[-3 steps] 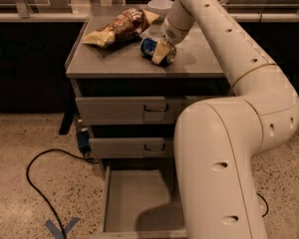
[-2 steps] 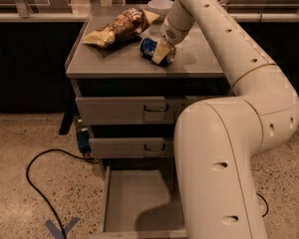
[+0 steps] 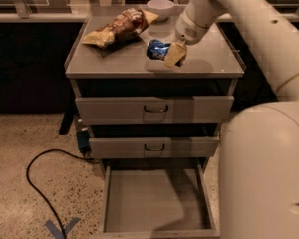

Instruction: Place pepsi can into bottom drawer

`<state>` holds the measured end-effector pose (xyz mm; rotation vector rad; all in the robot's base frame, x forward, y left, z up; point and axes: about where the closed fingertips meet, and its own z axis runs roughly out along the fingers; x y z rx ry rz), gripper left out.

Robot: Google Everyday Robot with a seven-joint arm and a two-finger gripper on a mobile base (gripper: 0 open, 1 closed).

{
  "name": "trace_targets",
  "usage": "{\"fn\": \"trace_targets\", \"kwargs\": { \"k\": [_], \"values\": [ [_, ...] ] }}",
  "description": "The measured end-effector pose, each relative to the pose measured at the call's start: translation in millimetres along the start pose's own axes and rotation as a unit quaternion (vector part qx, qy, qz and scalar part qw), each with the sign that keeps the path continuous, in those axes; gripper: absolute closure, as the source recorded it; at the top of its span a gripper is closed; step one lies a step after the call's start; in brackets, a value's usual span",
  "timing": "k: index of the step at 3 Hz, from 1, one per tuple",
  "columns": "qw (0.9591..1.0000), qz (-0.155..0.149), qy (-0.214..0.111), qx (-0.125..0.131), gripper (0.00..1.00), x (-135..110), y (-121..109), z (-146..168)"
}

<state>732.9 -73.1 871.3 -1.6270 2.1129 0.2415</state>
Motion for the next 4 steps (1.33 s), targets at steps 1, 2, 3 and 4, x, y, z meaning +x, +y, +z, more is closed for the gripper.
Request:
{"fn": "trace_targets", "kwargs": {
  "k": [1,2,3,4],
  "values": [
    [0.9977,-0.054,-0.017,-0.037,1.0,20.2,40.3,-43.6],
    [0.9905,-0.109,-0.022,-0.081,1.0,33.8,73.1,-67.5],
    [0.9905,-0.109,-0.022,-0.081,1.0,33.8,73.1,-67.5],
    [0.9916,-0.097,-0.029,-0.079,1.0,31.2,70.5,-59.7]
  ]
}}
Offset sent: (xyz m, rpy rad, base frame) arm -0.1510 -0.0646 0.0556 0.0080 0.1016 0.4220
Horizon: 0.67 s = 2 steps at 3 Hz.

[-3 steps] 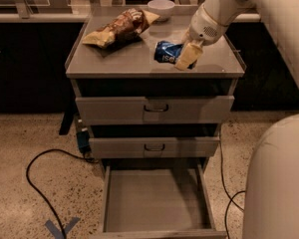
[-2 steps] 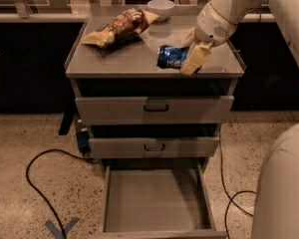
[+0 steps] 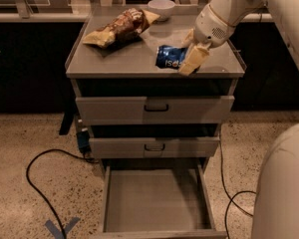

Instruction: Place pepsi can into bottom drawer

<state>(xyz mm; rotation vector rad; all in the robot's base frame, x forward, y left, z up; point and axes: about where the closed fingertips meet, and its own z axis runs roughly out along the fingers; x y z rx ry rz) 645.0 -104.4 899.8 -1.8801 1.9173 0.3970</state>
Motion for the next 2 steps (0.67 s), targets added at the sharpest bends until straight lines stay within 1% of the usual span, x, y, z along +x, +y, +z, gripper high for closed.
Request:
{"fn": "trace_targets", "kwargs": {
  "k": [1,2],
  "values": [
    [0.9995,0.016,-0.018,0.021,1.0,3.0,12.3,-5.4],
    [0.9962,0.044,-0.047,0.058,1.0,18.7,42.7,-7.7]
  ]
}}
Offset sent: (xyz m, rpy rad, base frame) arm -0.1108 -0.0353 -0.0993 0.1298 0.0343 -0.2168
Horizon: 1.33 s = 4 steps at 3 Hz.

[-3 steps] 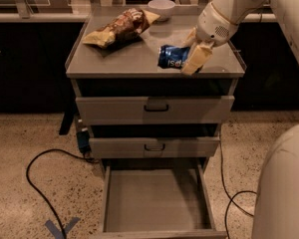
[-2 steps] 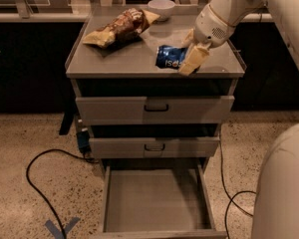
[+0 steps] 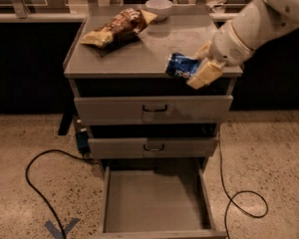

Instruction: Place pepsi can into bottom drawer

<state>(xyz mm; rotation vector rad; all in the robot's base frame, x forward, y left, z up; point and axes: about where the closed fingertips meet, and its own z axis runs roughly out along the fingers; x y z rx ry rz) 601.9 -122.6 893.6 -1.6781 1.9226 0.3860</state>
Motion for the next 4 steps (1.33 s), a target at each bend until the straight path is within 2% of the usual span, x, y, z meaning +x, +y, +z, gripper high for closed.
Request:
{"fn": "trace_targets", "kwargs": {
  "k": [1,2,3,4],
  "values": [
    [0.9996,0.025,-0.007,0.011,1.0,31.4,29.3,16.8],
    [0.9986,0.042,-0.002,-0.032,1.0,65.4,70.2,62.8],
    [0.9962,0.05,0.002,-0.071,1.0,84.8,98.1,93.8],
    [0.9962,0.05,0.002,-0.071,1.0,84.8,98.1,93.8]
  ]
}}
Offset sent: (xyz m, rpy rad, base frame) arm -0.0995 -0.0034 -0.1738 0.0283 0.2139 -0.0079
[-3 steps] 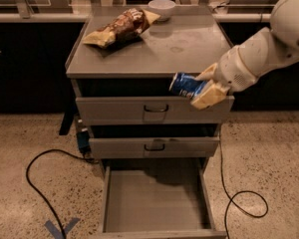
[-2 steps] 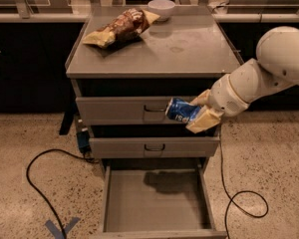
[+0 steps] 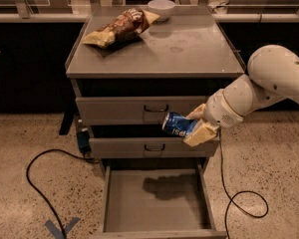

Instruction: Place pepsi can into bottom drawer

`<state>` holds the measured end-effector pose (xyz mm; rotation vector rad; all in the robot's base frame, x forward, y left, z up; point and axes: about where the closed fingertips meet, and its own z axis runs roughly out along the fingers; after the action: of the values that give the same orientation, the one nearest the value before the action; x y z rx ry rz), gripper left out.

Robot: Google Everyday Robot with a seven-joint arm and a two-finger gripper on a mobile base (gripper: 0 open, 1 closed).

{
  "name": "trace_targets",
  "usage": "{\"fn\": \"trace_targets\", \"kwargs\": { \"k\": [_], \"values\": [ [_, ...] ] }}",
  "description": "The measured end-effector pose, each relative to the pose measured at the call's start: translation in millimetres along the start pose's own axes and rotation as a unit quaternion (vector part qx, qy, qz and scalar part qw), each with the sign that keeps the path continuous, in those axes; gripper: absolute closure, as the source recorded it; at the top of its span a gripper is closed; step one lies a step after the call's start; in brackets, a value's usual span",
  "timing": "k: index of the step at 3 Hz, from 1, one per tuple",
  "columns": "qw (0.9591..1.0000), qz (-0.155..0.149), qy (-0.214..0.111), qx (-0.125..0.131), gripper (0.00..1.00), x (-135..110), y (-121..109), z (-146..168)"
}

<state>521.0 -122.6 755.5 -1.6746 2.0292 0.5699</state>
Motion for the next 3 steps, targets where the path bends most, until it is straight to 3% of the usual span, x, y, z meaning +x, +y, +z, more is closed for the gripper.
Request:
{"fn": "trace_targets", "kwargs": {
  "k": [1,2,3],
  "values": [
    [0.9999,0.008,-0.01,-0.001,1.0,3.1,3.9,6.2],
    [0.9983,0.039,-0.042,-0.006,1.0,18.7,20.1,35.9],
    [0.9942,0.103,-0.029,0.011,1.0,60.2,44.2,90.4]
  ]
}}
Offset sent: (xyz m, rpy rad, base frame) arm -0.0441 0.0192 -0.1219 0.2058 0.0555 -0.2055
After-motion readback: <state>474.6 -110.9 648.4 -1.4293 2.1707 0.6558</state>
